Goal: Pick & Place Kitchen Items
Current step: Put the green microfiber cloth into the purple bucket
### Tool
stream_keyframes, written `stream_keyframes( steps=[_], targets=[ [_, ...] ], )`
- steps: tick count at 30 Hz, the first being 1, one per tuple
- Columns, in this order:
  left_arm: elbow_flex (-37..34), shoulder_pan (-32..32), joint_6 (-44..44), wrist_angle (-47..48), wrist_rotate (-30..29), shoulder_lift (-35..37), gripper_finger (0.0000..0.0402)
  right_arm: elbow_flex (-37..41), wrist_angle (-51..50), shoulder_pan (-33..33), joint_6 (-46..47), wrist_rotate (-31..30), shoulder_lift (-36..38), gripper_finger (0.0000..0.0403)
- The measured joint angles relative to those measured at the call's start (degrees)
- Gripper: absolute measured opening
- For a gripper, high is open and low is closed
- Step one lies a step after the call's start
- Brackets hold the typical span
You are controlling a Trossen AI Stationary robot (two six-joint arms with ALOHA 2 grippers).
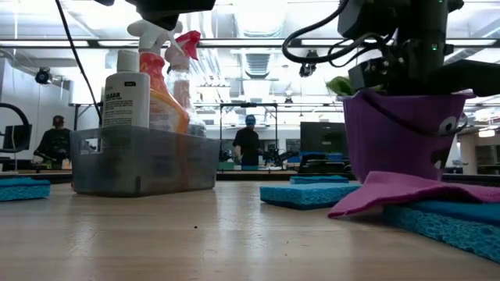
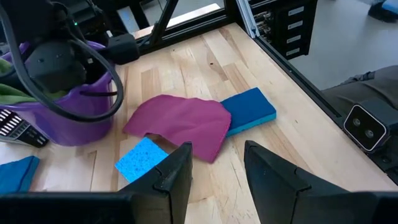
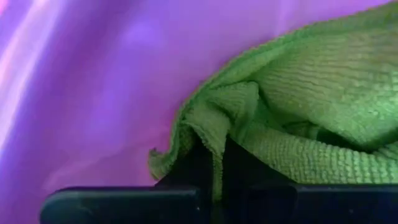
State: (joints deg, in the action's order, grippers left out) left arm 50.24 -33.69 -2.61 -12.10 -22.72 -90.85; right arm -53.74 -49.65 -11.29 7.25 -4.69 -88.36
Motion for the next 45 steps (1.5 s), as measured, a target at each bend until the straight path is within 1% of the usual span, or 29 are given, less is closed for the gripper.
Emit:
stream_keyframes(
  steps=[5, 12, 14, 16, 18, 25, 28, 30, 34, 39, 41, 45],
  targets=[
    [0.0, 0.0, 0.0, 0.0, 0.0, 0.0, 0.0147, 0.0, 0.2, -0.1, 0.5, 0.0, 0.5, 0.0018],
    [0.0, 0.0, -0.1, 0.0, 0.0, 0.0, 0.0147, -3.2, -1.2, -0.1, 1.2, -0.1, 5.0, 0.0019],
    [0.0, 0.0, -0.1, 0.0, 0.0, 0.0, 0.0147, -4.1, -1.4, -0.1, 1.7, -0.2, 6.2, 0.0026],
    [0.0, 0.0, -0.1, 0.0, 0.0, 0.0, 0.0147, -4.2, -1.7, -0.1, 2.0, -0.2, 7.3, 0.0048],
    [0.0, 0.0, -0.1, 0.0, 0.0, 0.0, 0.0147, -4.2, -1.9, -0.1, 2.6, -0.3, 7.8, 0.0081],
    [0.0, 0.0, -0.1, 0.0, 0.0, 0.0, 0.0147, -5.5, -4.3, -0.2, 3.6, -0.5, 7.9, 0.022],
    [0.0, 0.0, -0.2, 0.0, 0.0, 0.0, 0.0147, -7.4, -7.6, -0.3, 4.6, -0.4, 8.1, 0.0262],
    [0.0, 0.0, -0.2, 0.0, 0.0, 0.0, 0.0147, -9.0, -9.4, -0.3, 5.0, -0.5, 8.5, 0.0281],
    [0.0, 0.0, -0.2, 0.0, 0.0, 0.0, 0.0147, -12.4, -10.2, -0.3, 5.0, -1.2, 9.9, 0.0294],
    [0.0, 0.0, -0.4, 0.0, 0.0, 0.0, 0.0147, -17.1, -10.1, 0.2, 4.4, -6.7, 10.6, 0.0295],
    [0.0, 0.0, -0.4, -0.1, 0.0, 0.0, 0.0147, -18.6, -9.7, 1.3, 3.3, -8.0, 9.9, 0.0295],
    [0.0, 0.0, -0.4, -0.2, 0.0, 0.0, 0.0148, -19.8, -7.6, 4.0, 0.5, -8.2, 7.1, 0.0295]
  ],
)
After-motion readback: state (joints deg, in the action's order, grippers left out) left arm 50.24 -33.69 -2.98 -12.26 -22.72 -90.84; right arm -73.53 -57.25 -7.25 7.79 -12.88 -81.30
